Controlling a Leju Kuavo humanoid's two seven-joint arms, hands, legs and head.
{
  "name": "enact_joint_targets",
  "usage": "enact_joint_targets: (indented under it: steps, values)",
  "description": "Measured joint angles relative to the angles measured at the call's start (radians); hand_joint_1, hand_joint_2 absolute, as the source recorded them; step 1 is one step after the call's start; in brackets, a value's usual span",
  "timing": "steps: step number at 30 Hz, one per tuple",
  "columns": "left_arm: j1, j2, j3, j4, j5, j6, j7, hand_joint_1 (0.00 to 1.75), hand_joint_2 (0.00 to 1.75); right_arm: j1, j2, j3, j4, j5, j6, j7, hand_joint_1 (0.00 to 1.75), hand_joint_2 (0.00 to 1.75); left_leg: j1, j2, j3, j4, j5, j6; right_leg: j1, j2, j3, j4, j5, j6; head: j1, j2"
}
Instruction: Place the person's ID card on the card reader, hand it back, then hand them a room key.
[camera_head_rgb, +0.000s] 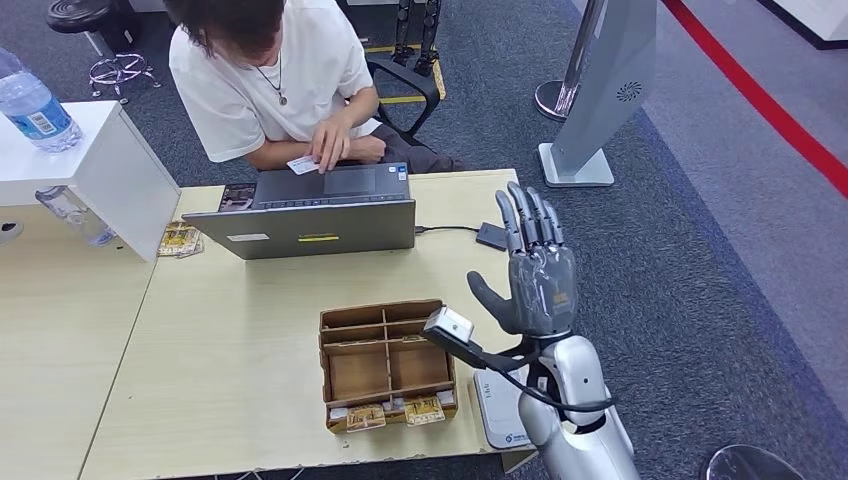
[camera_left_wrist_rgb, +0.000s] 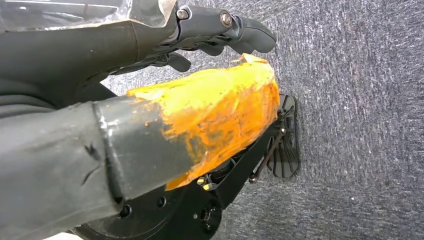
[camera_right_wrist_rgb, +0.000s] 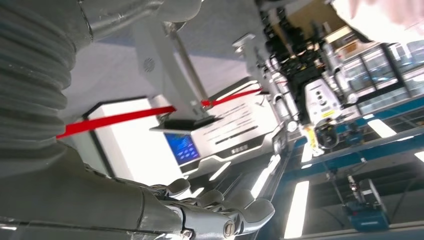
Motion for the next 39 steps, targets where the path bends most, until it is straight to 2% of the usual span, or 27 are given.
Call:
enact_joint_targets:
  steps: [6, 16, 39]
  values:
    - [0.000, -0.002, 0.000, 0.000, 0.019, -0.003, -0.006, 0.00, 0.00, 0.055, 0.000, 0.010, -0.031, -0.092, 0.000, -0.077, 0.00, 1.75, 0.000, 0.000, 0.000, 0.000, 0.000, 0.000, 0.000, 0.000, 0.000, 0.000, 0.000, 0.000, 0.000, 0.000]
    - [-0.001, -0.008, 0.000, 0.000, 0.046, -0.005, -0.015, 0.00, 0.00, 0.107, -0.001, 0.076, -0.060, -0.183, 0.000, -0.113, 0.00, 1.75, 0.000, 0.000, 0.000, 0.000, 0.000, 0.000, 0.000, 0.000, 0.000, 0.000, 0.000, 0.000, 0.000, 0.000]
    - [-0.001, -0.008, 0.000, 0.000, 0.062, -0.004, -0.013, 0.00, 0.00, 0.072, -0.064, 0.284, 0.060, -0.175, 0.000, -0.026, 0.00, 1.75, 0.000, 0.000, 0.000, 0.000, 0.000, 0.000, 0.000, 0.000, 0.000, 0.000, 0.000, 0.000, 0.000, 0.000]
